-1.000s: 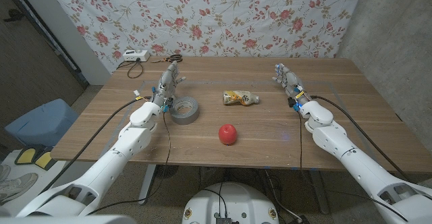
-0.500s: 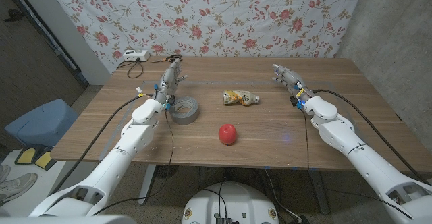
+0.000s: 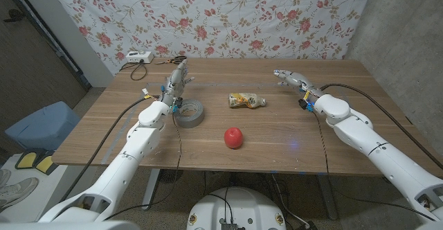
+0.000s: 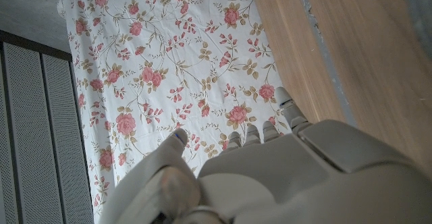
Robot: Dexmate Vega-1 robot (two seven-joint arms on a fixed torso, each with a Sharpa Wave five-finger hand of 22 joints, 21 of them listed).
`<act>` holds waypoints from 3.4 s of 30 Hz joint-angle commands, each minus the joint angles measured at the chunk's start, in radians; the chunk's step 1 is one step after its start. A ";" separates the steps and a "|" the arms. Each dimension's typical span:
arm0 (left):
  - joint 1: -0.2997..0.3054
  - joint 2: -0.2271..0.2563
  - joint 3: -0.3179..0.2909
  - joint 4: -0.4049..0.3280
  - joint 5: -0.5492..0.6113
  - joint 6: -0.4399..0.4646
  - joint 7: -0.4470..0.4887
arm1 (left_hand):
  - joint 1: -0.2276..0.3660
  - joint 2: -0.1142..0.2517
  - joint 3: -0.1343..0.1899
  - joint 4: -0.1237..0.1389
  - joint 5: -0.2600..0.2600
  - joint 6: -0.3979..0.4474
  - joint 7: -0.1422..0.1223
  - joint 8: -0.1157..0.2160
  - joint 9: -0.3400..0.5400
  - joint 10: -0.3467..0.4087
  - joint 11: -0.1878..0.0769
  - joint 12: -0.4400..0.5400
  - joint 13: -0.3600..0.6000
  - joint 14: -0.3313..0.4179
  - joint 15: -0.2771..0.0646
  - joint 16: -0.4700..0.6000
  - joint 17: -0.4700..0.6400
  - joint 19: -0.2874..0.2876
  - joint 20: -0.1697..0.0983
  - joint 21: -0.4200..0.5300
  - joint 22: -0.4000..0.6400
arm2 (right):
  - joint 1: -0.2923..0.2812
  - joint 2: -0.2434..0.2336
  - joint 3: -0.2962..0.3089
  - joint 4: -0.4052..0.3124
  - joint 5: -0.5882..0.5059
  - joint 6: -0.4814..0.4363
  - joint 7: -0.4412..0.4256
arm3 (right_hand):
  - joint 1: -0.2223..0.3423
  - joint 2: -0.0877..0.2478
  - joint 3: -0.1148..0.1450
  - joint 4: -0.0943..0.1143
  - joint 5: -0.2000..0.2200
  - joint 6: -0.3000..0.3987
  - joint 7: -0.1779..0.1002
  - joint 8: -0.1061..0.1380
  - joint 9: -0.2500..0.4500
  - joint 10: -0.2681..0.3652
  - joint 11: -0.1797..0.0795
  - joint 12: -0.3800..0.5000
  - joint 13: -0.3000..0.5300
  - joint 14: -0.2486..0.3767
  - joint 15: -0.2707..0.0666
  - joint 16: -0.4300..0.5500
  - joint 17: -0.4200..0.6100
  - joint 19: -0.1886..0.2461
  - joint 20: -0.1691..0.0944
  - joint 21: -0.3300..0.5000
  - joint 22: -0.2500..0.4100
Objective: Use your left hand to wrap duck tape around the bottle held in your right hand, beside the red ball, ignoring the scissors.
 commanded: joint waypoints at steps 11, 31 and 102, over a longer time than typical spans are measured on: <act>0.044 -0.012 -0.022 -0.078 0.019 0.039 0.008 | 0.008 -0.006 -0.002 -0.007 0.008 -0.011 -0.019 0.000 0.005 -0.027 0.011 0.004 0.005 -0.006 0.031 0.013 0.005 -0.139 0.054 -0.023 0.005 | 0.054 -0.140 -0.126 -0.187 -0.229 -0.172 0.030 | 0.036 -0.031 -0.002 -0.041 -0.016 -0.035 0.003 -0.004 0.006 -0.036 -0.015 -0.004 0.010 0.003 -0.037 0.001 0.011 -0.004 0.027 -0.024 0.002; 0.052 -0.009 -0.035 -0.065 0.006 0.020 -0.011 | 0.005 -0.008 -0.007 -0.005 0.010 -0.008 -0.024 -0.006 0.006 -0.022 0.022 0.001 0.006 0.001 0.028 0.009 0.006 -0.130 0.065 -0.033 0.006 | 0.164 -0.196 -0.335 -0.381 -0.604 -0.468 0.065 | 0.166 -0.065 0.017 -0.075 0.009 -0.112 -0.012 -0.006 0.014 -0.125 -0.030 0.003 0.038 -0.054 -0.029 0.005 0.051 0.014 0.065 -0.056 0.005; -0.007 -0.019 -0.046 0.004 0.012 0.039 -0.052 | -0.003 -0.008 -0.018 0.000 0.015 -0.006 -0.031 -0.014 0.006 -0.020 0.028 -0.010 0.008 0.018 0.028 -0.002 0.007 -0.116 0.082 -0.064 0.008 | 0.429 0.008 -0.637 -0.158 -1.016 -0.566 0.507 | 0.395 -0.012 0.029 -0.050 0.027 0.045 -0.039 0.042 0.010 0.124 -0.067 0.106 0.029 0.303 -0.193 0.187 0.109 0.277 -0.059 -0.008 0.012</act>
